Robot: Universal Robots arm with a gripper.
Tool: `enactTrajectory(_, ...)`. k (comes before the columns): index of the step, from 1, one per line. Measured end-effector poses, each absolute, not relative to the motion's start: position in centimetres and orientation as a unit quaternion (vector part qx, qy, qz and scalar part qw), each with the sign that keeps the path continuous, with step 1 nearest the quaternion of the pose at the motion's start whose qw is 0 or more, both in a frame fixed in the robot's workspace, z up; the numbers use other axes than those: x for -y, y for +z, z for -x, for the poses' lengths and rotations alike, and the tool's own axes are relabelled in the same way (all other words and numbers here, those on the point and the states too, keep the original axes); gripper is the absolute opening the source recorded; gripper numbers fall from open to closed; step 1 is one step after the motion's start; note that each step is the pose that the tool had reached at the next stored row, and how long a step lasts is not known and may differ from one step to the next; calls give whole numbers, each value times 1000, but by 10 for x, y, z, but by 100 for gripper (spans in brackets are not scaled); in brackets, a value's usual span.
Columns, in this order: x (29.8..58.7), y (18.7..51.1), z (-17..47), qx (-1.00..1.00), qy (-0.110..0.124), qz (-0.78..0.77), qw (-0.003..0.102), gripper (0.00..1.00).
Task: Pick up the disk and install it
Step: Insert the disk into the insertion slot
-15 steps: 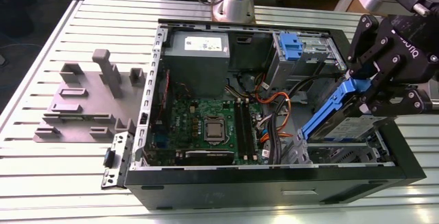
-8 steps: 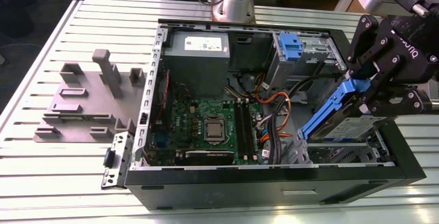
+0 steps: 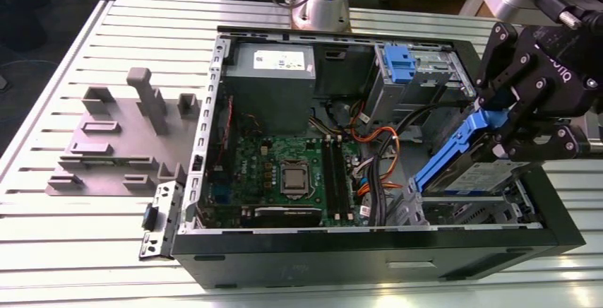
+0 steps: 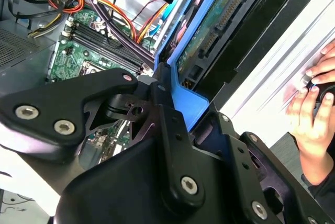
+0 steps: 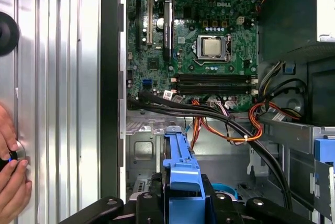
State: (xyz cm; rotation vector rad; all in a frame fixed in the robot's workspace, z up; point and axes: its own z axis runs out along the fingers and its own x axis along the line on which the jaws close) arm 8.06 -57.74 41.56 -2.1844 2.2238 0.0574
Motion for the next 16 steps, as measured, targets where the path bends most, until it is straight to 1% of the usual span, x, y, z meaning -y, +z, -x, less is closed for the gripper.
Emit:
enactTrajectory(11,577,416,-81,-713,18,701,12,38)
enactTrajectory(12,577,415,-81,-713,18,701,12,43)
enactTrajectory(13,577,415,-81,-713,18,701,12,43)
enactTrajectory(14,577,415,-81,-713,18,701,12,50)
enactTrajectory(16,577,413,-81,-713,18,701,12,50)
